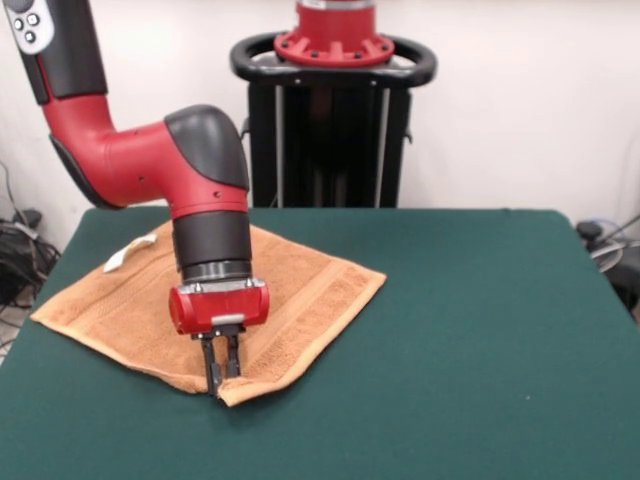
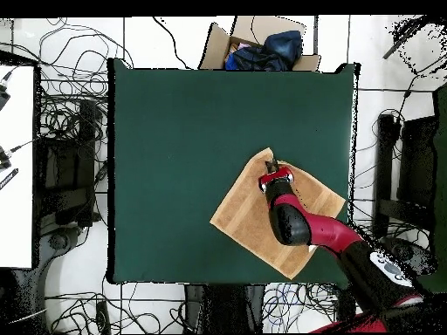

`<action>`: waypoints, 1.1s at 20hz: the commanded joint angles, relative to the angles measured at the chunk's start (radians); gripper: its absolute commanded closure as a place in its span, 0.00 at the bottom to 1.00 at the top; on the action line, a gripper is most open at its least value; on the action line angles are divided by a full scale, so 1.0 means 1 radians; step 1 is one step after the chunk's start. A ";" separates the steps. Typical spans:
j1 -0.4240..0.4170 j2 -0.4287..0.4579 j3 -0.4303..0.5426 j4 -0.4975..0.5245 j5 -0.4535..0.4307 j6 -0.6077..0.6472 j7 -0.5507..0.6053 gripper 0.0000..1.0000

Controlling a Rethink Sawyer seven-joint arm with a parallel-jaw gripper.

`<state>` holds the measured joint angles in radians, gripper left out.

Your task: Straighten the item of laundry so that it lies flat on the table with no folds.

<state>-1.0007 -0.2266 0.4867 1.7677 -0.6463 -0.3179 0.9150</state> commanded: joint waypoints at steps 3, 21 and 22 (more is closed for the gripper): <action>0.065 0.032 -0.011 -0.119 0.016 0.007 0.211 0.00; 0.116 -0.051 -0.105 -0.080 0.087 -0.008 0.224 0.00; 0.106 -0.067 -0.097 -0.066 0.082 0.002 0.224 0.00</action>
<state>-0.9605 -0.2482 0.4601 1.7471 -0.6294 -0.3343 0.9152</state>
